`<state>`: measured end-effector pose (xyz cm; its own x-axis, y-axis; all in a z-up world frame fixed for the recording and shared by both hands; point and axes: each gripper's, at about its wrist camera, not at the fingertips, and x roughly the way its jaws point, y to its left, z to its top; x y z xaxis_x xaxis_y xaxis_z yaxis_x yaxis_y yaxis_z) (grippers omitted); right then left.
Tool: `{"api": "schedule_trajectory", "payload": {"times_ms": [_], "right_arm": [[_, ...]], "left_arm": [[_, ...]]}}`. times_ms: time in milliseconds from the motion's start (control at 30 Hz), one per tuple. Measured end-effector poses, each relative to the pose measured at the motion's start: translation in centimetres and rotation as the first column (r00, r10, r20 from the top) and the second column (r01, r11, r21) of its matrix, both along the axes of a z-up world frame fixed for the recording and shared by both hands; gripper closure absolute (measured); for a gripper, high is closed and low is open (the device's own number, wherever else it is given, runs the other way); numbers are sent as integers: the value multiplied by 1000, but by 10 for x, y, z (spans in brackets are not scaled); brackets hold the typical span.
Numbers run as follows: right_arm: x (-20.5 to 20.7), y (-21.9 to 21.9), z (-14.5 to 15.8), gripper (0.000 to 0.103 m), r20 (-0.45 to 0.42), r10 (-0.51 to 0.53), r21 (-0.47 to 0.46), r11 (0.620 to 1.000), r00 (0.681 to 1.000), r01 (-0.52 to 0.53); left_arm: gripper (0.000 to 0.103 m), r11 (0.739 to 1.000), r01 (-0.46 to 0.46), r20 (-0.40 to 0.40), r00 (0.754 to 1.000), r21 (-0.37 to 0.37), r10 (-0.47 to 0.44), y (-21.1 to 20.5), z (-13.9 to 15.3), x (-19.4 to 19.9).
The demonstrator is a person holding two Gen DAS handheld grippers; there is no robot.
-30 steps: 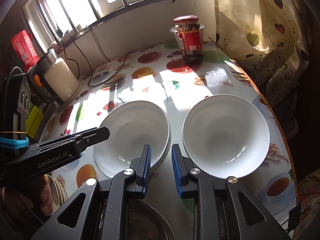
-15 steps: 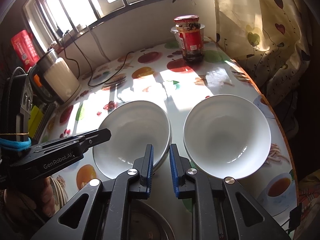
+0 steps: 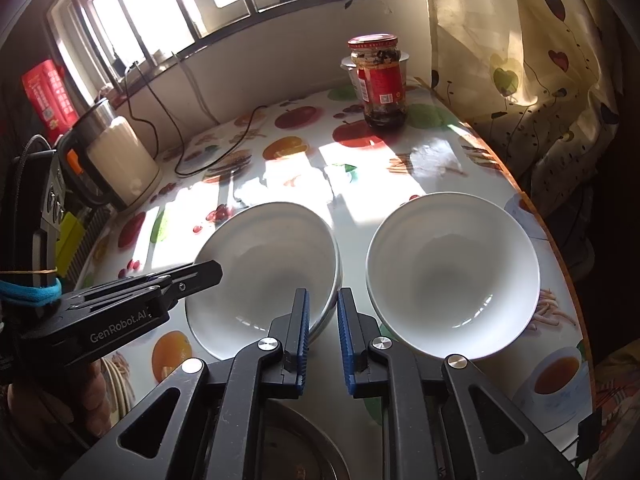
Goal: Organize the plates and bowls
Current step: 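Close both tools on the rim of a striped white bowl, then lift the white bowl with both tools and lower it into the steel bowl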
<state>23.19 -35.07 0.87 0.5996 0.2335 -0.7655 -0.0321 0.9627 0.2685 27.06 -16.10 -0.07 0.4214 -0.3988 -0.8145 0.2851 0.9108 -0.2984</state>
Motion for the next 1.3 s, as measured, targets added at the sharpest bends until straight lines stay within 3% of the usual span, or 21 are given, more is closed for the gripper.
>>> {"api": "schedule_trajectory", "payload": {"times_ms": [400,1300], "right_arm": [[-11,-2,11,89,25,-10,13,1000,1000,10],[-83,-5,41,89,81,-45,24,999,996,43]], "left_arm": [[93,1000,-1,25,1000,-10,1,3,11,-6],[93,999,35,77,997,-30,-33,2,40,-72]]}}
